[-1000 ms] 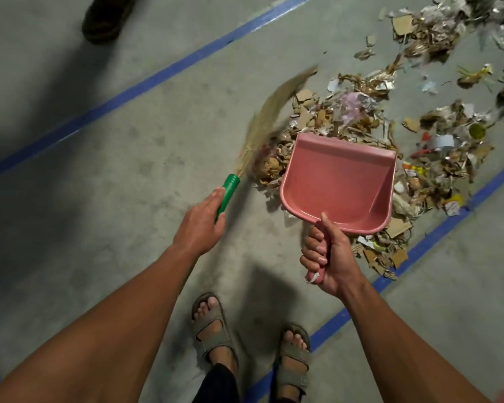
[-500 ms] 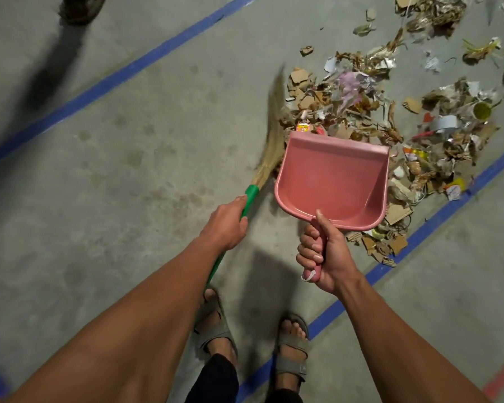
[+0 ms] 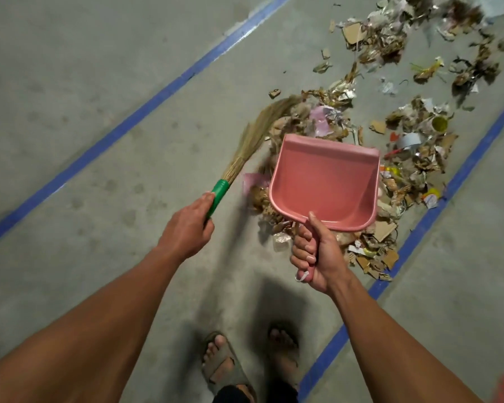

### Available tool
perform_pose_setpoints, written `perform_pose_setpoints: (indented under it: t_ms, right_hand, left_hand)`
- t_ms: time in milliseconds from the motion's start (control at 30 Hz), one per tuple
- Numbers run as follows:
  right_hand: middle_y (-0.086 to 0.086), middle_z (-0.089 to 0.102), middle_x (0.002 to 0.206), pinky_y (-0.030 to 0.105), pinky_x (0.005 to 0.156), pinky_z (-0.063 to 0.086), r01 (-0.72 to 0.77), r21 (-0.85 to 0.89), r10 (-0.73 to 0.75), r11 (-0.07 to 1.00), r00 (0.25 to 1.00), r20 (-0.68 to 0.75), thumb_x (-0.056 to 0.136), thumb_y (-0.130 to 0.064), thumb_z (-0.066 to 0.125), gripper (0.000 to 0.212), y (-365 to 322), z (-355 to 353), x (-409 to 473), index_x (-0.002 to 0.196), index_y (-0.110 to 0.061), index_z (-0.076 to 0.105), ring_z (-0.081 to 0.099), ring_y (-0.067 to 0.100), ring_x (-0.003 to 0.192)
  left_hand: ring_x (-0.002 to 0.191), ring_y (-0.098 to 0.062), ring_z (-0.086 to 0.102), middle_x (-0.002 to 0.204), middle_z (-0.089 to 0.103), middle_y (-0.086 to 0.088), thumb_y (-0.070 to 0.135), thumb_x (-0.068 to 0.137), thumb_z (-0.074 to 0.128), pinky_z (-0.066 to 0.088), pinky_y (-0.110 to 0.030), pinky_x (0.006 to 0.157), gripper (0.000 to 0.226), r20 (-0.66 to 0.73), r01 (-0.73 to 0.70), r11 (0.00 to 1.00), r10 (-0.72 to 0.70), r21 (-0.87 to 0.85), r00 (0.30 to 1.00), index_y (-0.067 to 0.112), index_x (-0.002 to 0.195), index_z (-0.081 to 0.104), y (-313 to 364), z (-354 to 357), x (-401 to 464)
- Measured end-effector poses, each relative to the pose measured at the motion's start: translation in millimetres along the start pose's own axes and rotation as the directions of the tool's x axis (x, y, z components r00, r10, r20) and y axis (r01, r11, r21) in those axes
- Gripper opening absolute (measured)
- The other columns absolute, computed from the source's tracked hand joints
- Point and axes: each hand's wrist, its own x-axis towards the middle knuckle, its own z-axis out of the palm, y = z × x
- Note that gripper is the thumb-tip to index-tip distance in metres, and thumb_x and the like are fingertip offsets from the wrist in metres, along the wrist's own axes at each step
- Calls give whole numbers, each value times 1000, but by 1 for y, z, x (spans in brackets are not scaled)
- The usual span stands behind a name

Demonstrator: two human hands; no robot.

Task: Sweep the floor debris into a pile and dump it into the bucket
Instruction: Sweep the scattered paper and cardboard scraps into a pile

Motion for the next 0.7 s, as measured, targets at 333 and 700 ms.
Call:
perform_pose_setpoints:
  t_ms: [333, 700]
  right_hand:
    - [-5, 29, 45, 19, 31, 24, -17, 39, 17, 999, 1000, 19, 102, -51, 58, 49, -57, 26, 89, 67, -20, 42, 26, 7, 31]
    - [-7, 31, 46, 20, 32, 29, 44, 103, -45, 994, 999, 8, 100, -51, 64, 48, -146, 5, 178, 70, -20, 43, 29, 7, 32]
  left_hand:
    - [87, -33, 59, 98, 62, -13, 27, 98, 56, 50, -40, 77, 32, -6, 346, 930, -349, -125, 937, 14, 127, 53, -6, -21, 153]
    - [96, -28, 66, 119, 69, -10, 27, 97, 63, 56, -41, 89, 56, 293, 0, 988, 46, -156, 955, 31, 151, 45, 66, 43, 272]
